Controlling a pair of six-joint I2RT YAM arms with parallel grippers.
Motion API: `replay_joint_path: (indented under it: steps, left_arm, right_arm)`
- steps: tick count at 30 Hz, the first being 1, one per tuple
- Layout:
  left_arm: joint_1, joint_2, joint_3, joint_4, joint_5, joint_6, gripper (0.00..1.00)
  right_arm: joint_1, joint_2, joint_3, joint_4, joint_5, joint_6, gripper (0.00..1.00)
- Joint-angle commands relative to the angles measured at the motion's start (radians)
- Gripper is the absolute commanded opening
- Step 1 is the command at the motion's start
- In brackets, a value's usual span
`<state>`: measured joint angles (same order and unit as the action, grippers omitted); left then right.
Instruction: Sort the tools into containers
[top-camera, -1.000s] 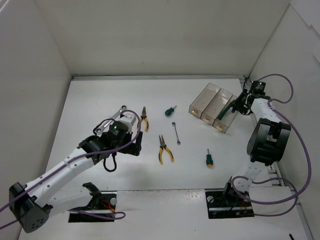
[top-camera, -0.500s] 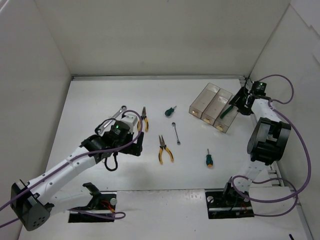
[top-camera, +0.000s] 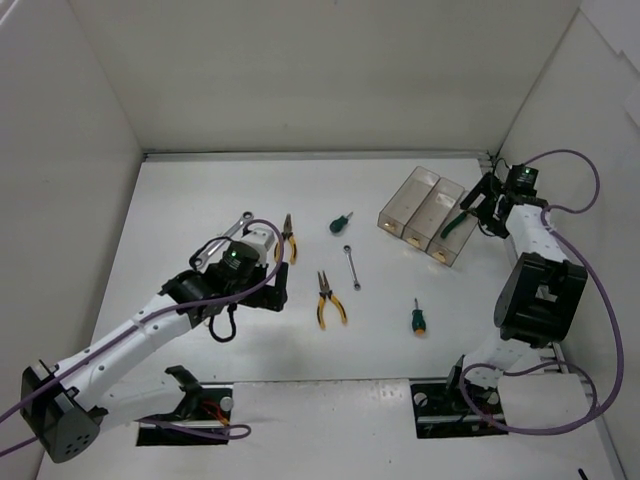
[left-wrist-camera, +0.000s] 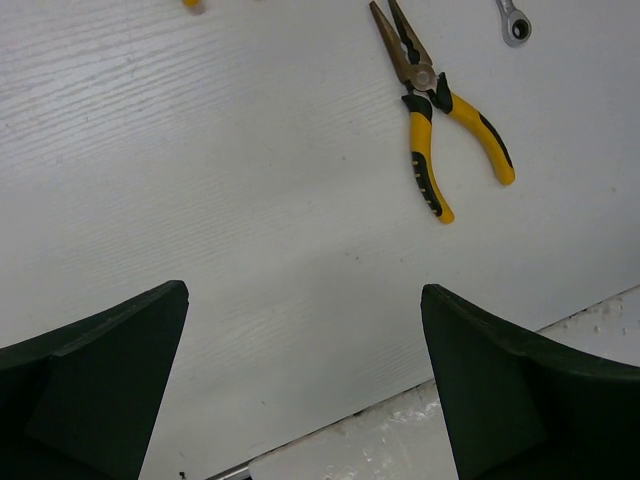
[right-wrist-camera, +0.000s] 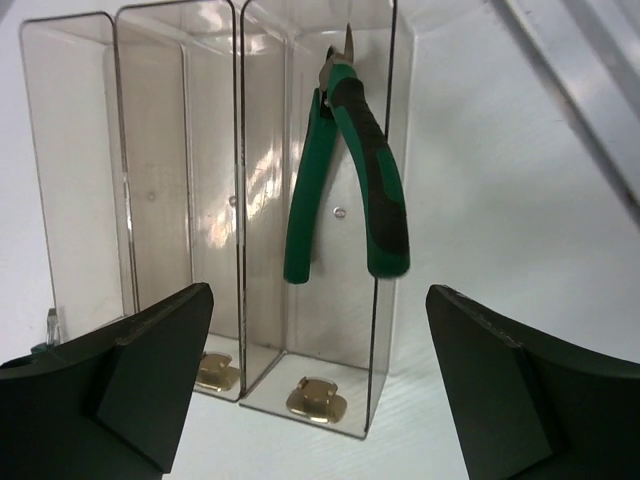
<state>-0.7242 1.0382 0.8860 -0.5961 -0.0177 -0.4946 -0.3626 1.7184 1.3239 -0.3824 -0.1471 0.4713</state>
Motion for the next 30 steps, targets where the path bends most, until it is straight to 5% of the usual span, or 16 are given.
replay_joint_path:
  steps: [1, 11, 24, 30]
  left_arm:
    - [0.006, -0.015, -0.001, 0.061, 0.039, -0.024, 1.00]
    - [0.006, 0.014, 0.013, 0.067, 0.039, -0.067, 1.00]
    - [0.016, 0.034, 0.018, 0.032, -0.039, -0.101, 1.00]
    - [0.124, 0.025, 0.019, -0.027, -0.068, -0.082, 1.00]
  right_arm:
    - [-0.006, -0.124, 0.032, -0.031, 0.093, -0.010, 0.87]
    - [0.028, -0.339, 0.018, -0.104, 0.204, -0.071, 0.86]
    - [0.419, -0.439, 0.029, -0.200, 0.210, -0.217, 0.72]
    - [0.629, -0.395, -0.002, -0.263, 0.187, -0.286, 0.64]
